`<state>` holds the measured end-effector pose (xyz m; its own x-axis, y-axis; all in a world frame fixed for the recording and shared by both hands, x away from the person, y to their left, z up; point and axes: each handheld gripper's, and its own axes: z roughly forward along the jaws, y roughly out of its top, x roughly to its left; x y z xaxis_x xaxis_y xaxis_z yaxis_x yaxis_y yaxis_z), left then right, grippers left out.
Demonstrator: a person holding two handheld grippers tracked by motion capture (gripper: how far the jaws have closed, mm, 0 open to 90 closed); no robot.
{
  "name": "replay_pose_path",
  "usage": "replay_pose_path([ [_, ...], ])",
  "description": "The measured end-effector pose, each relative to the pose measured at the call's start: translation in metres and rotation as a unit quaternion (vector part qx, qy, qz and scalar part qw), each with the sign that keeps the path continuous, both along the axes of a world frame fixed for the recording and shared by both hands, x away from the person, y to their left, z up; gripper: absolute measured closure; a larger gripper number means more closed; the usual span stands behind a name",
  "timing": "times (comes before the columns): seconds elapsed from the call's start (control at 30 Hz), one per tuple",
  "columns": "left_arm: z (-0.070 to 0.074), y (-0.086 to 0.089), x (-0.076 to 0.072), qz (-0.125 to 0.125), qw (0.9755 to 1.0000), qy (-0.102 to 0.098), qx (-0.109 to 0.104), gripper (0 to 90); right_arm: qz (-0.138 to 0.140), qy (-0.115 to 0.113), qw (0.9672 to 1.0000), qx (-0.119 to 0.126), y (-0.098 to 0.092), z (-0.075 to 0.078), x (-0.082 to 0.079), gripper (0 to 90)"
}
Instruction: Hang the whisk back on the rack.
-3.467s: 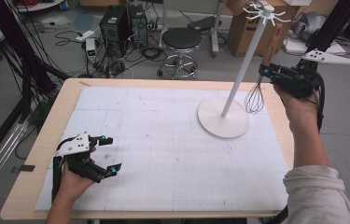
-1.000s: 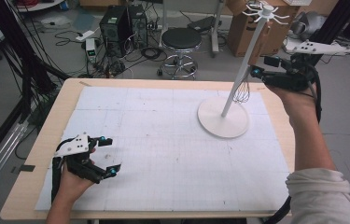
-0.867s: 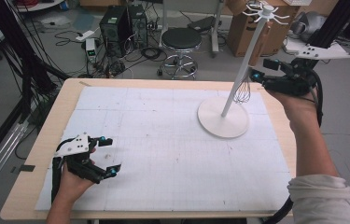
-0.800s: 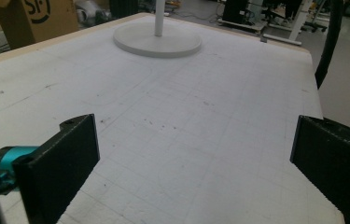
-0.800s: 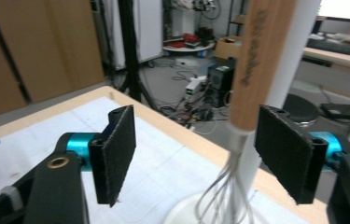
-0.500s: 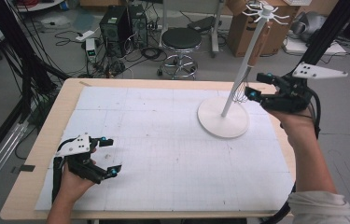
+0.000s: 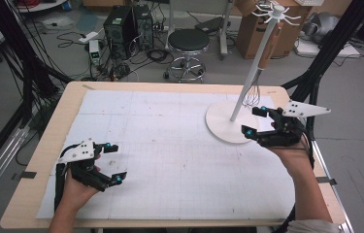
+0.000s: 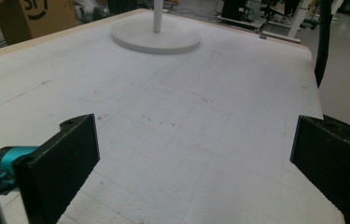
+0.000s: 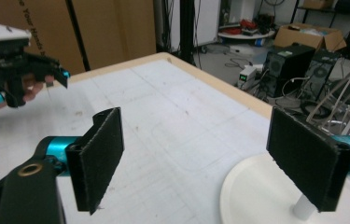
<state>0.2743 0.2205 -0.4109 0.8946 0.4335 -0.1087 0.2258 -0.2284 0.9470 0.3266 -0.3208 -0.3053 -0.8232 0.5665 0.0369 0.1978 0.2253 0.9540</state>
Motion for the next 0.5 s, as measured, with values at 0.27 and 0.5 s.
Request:
replay_pose_path([
  [0.27, -0.002, -0.002, 0.0, -0.002, 1.0, 0.002, 0.003, 1.7, -0.003, 0.019, 0.9997, 0.018, 0.0, -0.029, -0.004, 14.7],
  [0.5, -0.003, -0.003, 0.0, 0.001, 1.0, 0.003, 0.004, 1.7, -0.007, 0.017, 0.9998, 0.003, 0.002, -0.045, -0.016, 11.3],
])
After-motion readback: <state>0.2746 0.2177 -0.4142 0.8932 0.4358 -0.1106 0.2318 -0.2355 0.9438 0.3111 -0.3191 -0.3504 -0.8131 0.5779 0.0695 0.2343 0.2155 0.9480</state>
